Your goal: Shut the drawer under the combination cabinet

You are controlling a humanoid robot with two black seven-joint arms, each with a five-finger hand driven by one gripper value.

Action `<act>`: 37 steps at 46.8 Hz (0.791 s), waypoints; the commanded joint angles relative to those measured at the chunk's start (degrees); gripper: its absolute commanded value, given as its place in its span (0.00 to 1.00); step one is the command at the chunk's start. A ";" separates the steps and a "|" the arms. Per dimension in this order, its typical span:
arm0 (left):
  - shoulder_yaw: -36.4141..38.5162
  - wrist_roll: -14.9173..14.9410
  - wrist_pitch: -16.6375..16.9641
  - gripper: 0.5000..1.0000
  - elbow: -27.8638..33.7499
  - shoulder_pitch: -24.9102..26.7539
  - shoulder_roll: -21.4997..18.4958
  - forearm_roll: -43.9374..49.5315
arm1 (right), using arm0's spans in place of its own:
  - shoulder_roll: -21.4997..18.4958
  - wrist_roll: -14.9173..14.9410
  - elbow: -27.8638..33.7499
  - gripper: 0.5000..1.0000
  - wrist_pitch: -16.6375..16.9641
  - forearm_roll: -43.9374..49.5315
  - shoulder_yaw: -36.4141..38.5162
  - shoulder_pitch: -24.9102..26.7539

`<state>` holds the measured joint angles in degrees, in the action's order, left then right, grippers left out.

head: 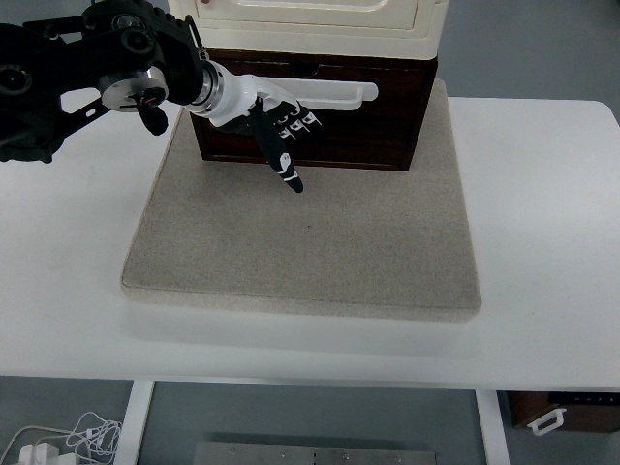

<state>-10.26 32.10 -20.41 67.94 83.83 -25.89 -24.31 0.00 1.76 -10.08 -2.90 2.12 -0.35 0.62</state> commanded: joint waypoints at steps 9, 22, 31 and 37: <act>-13.37 -5.55 -1.83 0.99 0.09 -1.03 0.22 0.32 | 0.00 0.00 -0.03 0.90 0.00 0.07 0.00 0.00; -26.29 -17.58 -0.69 0.99 -0.70 -0.95 -0.56 0.41 | 0.00 0.00 -0.03 0.90 0.00 -0.01 0.00 0.00; -36.66 -26.90 2.38 0.99 -5.27 0.37 -1.18 0.49 | 0.00 0.00 -0.03 0.90 0.00 -0.01 0.00 0.00; -45.00 -28.49 6.42 0.99 -7.56 0.99 -1.09 0.49 | 0.00 0.00 -0.03 0.90 0.00 -0.01 0.00 0.00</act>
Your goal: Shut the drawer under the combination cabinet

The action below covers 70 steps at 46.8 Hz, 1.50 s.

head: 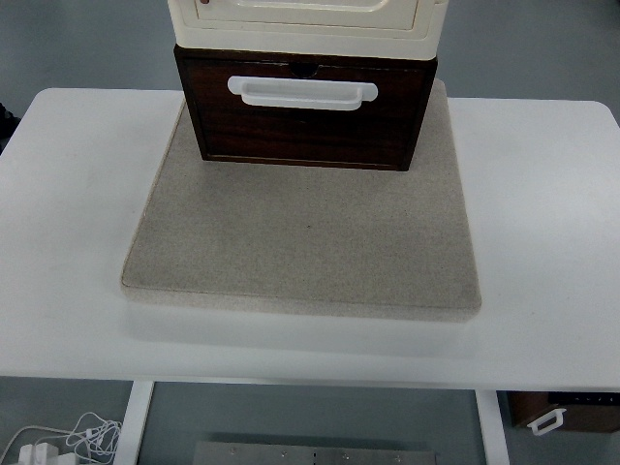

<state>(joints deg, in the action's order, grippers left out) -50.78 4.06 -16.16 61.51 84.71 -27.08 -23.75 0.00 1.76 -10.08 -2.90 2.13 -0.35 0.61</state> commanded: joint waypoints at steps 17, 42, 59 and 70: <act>-15.84 -0.72 14.48 0.99 -7.18 -1.03 -5.87 0.10 | 0.00 0.00 -0.03 0.90 0.00 -0.01 0.00 0.00; -15.14 -0.72 18.71 0.99 -37.86 -3.49 -6.05 11.97 | 0.00 0.00 -0.03 0.90 0.00 0.07 0.00 0.00; -14.96 -0.72 11.33 0.99 -42.88 -12.81 -1.13 20.93 | 0.00 0.00 0.06 0.90 0.17 -0.02 0.26 0.00; -14.96 -0.81 6.94 0.99 -42.79 -16.41 2.82 21.28 | 0.00 0.00 -0.03 0.90 0.35 -0.02 0.35 0.00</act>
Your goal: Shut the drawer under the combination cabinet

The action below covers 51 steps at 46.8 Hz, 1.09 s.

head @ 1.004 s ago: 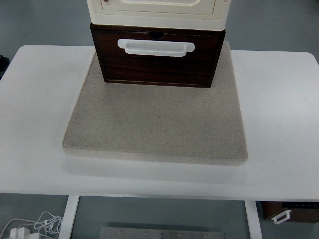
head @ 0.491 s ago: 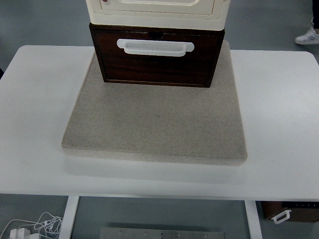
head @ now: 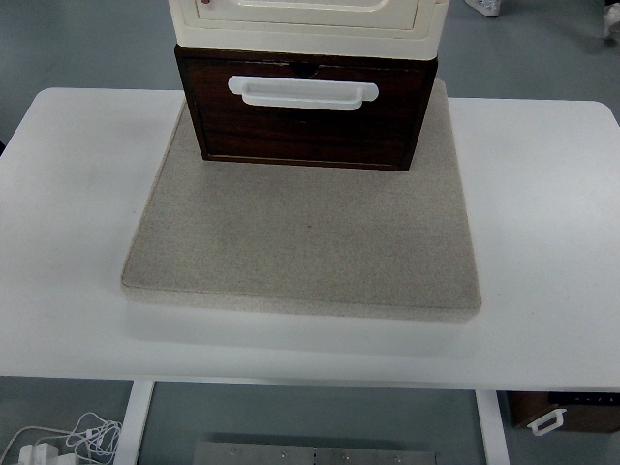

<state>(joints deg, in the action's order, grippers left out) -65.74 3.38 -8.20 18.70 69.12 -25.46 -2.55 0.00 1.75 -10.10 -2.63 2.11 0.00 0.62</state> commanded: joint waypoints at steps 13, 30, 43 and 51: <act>-0.09 -1.53 -2.26 0.99 0.20 -3.56 5.42 2.81 | 0.00 0.01 0.00 0.90 0.08 0.00 -0.09 0.08; -0.09 -1.97 -2.96 0.99 0.20 -5.05 8.14 2.99 | 0.00 0.01 0.00 0.90 0.08 0.00 -0.09 0.17; -0.09 -1.89 -4.19 0.99 0.02 -6.02 10.60 4.39 | 0.00 0.01 -0.09 0.90 0.08 0.09 -0.18 0.17; -0.27 -1.89 -4.10 0.99 -0.16 -6.11 11.57 4.83 | 0.00 0.01 -0.18 0.90 0.08 0.18 -0.18 0.26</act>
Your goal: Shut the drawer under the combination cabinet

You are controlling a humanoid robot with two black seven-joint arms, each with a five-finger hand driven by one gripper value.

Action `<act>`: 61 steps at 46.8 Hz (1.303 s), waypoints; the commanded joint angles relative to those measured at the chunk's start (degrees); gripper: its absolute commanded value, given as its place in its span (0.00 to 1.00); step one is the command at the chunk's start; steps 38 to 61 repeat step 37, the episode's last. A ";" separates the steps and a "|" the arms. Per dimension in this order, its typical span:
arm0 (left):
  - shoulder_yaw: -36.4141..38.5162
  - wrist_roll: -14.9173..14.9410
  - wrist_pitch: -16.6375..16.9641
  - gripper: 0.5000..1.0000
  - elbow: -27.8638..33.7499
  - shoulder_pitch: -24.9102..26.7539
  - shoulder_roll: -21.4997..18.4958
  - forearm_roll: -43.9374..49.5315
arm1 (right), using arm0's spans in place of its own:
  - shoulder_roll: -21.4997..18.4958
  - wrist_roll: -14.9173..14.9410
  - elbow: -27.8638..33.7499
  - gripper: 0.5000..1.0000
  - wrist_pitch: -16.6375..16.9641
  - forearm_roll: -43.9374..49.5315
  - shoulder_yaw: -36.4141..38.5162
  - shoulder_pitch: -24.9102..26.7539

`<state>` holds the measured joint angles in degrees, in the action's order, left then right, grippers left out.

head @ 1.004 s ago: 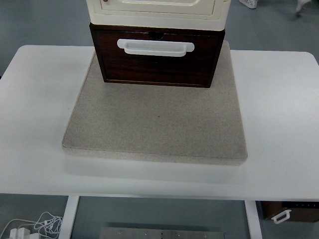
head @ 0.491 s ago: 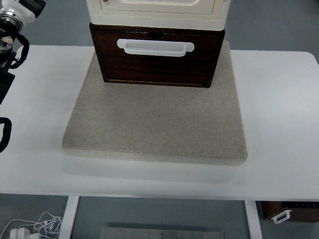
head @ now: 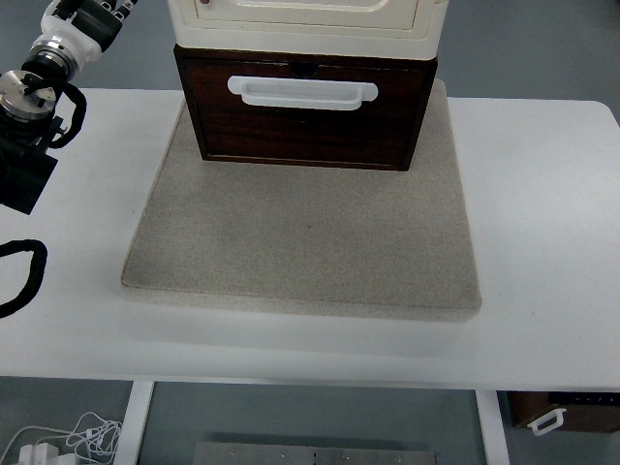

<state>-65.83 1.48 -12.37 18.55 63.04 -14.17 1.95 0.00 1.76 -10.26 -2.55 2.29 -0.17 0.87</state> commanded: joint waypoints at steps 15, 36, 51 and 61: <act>-0.44 0.01 -1.25 0.99 -0.01 -2.74 0.89 7.81 | 0.00 0.00 -0.03 0.90 0.00 0.00 0.09 0.09; -0.61 0.01 -3.10 0.99 -0.27 -5.91 0.98 12.03 | 0.00 0.00 -0.03 0.90 0.00 -0.18 0.17 0.09; -0.61 0.01 -3.10 0.99 -0.27 -5.91 0.98 12.03 | 0.00 0.00 -0.03 0.90 0.00 -0.18 0.17 0.01; -0.61 0.01 -3.10 0.99 -0.27 -5.91 0.98 12.03 | 0.00 0.00 -0.03 0.90 0.00 -0.18 0.17 0.01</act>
